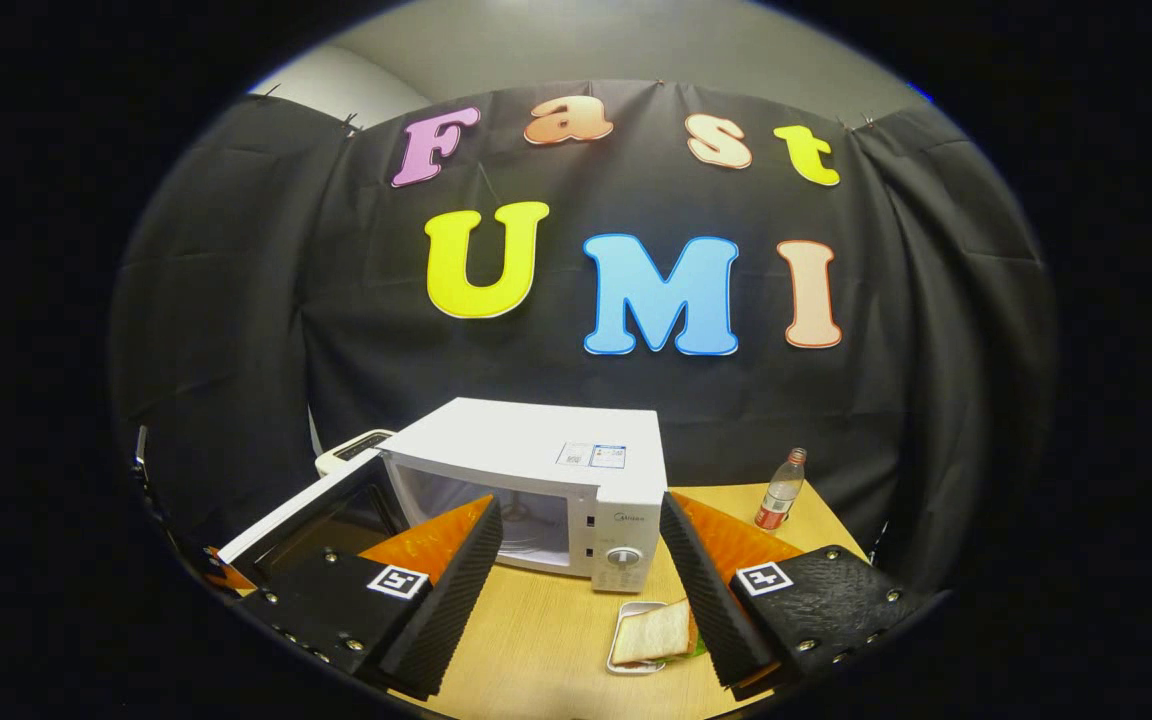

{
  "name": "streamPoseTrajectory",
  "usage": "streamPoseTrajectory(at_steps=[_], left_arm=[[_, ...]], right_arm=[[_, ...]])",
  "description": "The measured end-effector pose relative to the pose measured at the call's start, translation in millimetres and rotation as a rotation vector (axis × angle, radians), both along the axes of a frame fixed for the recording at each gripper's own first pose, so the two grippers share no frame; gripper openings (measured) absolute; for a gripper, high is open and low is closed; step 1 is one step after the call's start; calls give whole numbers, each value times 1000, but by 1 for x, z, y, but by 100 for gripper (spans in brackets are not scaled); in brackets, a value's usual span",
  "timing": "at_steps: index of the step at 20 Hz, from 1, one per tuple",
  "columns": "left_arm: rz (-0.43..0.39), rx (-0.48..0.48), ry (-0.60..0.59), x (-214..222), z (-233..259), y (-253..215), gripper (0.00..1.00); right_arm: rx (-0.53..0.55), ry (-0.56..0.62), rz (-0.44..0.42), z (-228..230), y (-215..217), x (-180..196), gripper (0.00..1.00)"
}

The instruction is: Open the microwave oven with the left hand, put the food in, and close the microwave oven.

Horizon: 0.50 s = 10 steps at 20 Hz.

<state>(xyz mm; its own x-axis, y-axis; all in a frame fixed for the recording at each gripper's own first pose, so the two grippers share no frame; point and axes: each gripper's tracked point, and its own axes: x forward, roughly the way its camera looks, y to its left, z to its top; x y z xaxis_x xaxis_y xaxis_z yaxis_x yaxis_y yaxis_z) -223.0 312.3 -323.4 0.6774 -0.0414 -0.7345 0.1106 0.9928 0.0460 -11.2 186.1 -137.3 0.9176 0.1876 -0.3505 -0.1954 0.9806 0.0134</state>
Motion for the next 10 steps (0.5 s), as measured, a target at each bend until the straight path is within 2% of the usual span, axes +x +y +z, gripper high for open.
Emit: streamPoseTrajectory(at_steps=[6,10], left_arm=[[-3,1,-17,0,-1,0,6],[20,-11,-17,-2,-3,-2,10]], right_arm=[[-18,16,41,-6,4,2,96],[-13,33,46,-10,-9,4,96]])
